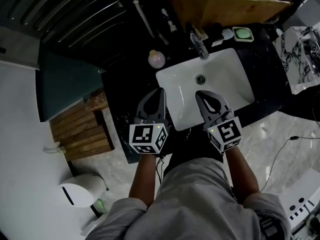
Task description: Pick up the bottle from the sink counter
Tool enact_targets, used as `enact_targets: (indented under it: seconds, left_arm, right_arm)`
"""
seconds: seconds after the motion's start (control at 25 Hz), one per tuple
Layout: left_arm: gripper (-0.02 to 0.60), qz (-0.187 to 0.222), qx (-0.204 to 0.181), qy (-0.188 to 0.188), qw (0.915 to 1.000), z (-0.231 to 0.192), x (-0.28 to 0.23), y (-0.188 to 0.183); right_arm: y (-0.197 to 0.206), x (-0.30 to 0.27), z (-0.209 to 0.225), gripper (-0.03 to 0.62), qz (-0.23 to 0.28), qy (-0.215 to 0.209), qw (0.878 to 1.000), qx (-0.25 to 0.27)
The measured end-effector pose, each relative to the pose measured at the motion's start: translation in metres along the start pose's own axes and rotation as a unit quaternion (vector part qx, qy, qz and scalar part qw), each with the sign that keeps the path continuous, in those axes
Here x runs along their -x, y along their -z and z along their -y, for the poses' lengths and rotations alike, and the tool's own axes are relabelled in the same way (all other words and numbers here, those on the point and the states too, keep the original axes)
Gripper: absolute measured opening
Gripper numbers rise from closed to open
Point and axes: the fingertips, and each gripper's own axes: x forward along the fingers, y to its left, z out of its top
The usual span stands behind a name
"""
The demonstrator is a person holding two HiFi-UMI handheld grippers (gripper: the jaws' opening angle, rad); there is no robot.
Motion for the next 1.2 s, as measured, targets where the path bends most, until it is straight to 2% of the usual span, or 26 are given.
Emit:
enact_targets:
  seconds: [0.2, 0.36, 0.44, 0.6, 0.8, 1.2]
  left_arm:
    - [0.012, -0.03, -0.003, -0.051, 0.9983, -0.038, -0.028, 0.012]
    - [0.012, -0.053, -0.057, -0.063, 0.995, -0.046, -0.057, 0.018]
    - [0.012, -0.064, -0.068, -0.066, 0.9934, -0.052, -0.067, 0.023]
    - [0.012, -0.08, -0.068, -0.072, 0.9919, -0.061, -0.078, 0.036]
    - [0.012, -0.094, -0.077, -0.08, 0.9893, -0.072, -0.088, 0.051]
    - [0.012, -0.073, -0.063, -0.104, 0.99, -0.106, -0.11, 0.043]
  right_arm:
    - [0.016, -0.041, 0.025, 0.009, -0.008, -0.022, 1.0, -0.009]
    - [0.027, -0.07, 0.05, 0.009, -0.004, -0.034, 0.999, -0.029]
    - [0.036, -0.081, 0.052, 0.009, -0.01, -0.044, 0.998, -0.039]
    - [0.052, -0.095, 0.045, 0.009, -0.02, -0.082, 0.996, -0.035]
    - [0.059, -0.1, 0.038, 0.009, -0.021, -0.12, 0.992, 0.012]
    - [0.06, -0.097, 0.048, 0.009, -0.023, -0.118, 0.993, 0.006]
